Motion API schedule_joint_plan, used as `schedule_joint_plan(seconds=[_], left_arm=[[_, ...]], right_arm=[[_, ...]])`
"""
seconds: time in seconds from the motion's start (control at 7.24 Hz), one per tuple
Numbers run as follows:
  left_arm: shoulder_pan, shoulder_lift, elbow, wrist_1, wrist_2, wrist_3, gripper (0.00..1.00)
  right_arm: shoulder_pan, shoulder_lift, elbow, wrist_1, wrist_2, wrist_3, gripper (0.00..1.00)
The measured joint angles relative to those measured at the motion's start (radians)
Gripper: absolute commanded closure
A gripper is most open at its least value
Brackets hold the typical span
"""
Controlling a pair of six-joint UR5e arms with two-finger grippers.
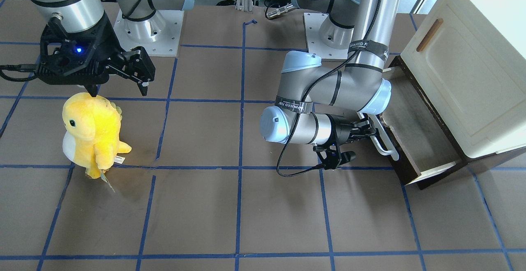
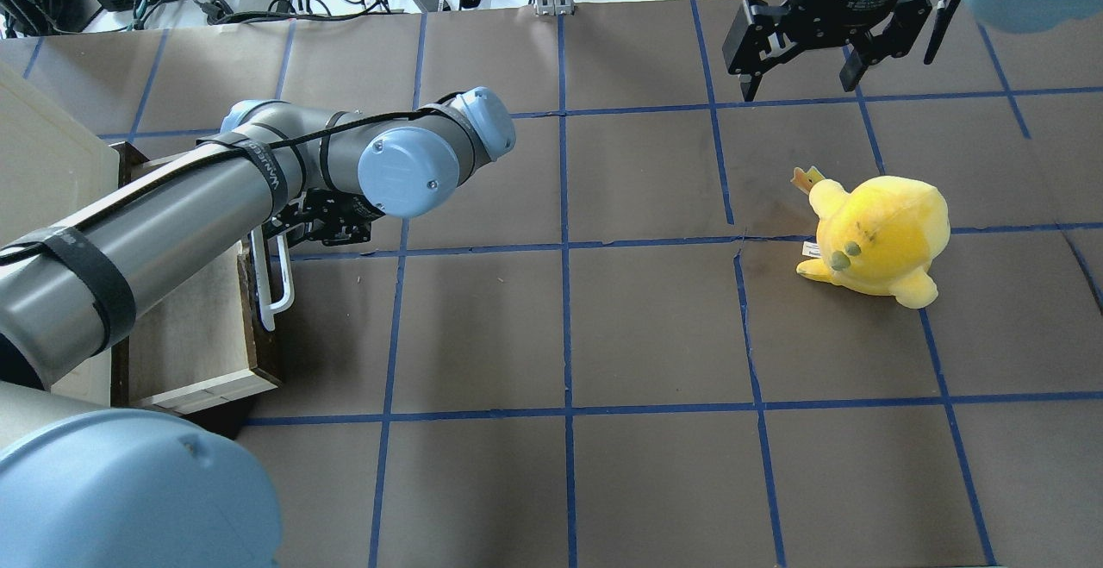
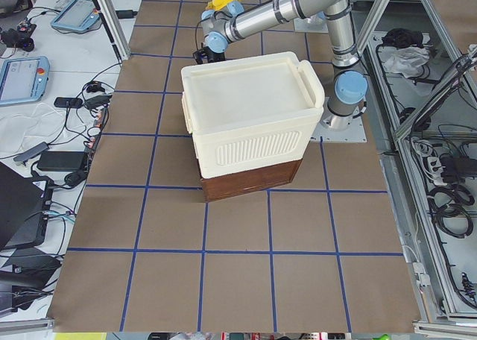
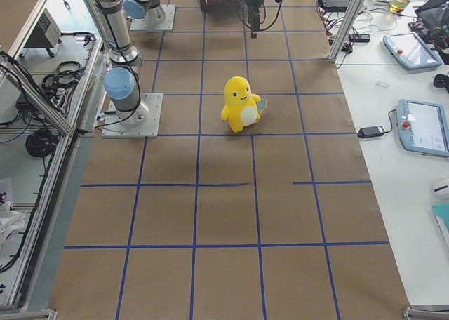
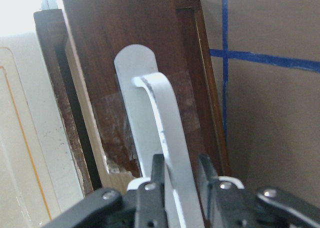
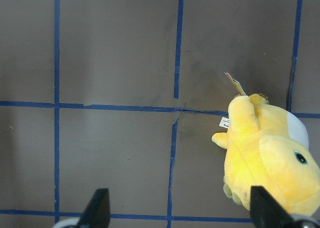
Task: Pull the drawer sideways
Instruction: 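Open the left gripper and lift it off the handle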
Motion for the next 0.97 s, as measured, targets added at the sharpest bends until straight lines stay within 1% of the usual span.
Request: schedule_joint_plan(seconds=[0.28, 0.41, 0.55, 0.69, 0.97], left_arm=[[-0.002, 0.007, 0.007, 0.002, 0.000, 0.015, 0.19], [-0.009, 0.016, 0.030, 0.005, -0.020, 0.064, 0.19], [-0.018, 0.029, 0.076, 0.007, -0.072, 0.134, 0.19], [-0.024, 0.047, 0.130, 0.009, -0.143, 0.213, 0.19], [-0.018, 0.116, 0.198, 0.011, -0.296, 0.412, 0.18]], right_arm=[[0.000, 0.000, 0.000, 0.000, 0.000, 0.000, 0.00], [0.000, 0.000, 0.000, 0.000, 0.000, 0.000, 0.00], [0.000, 0.000, 0.000, 0.000, 0.000, 0.000, 0.00], [0.000, 0.000, 0.000, 0.000, 0.000, 0.000, 0.00], [0.000, 0.000, 0.000, 0.000, 0.000, 0.000, 0.00]])
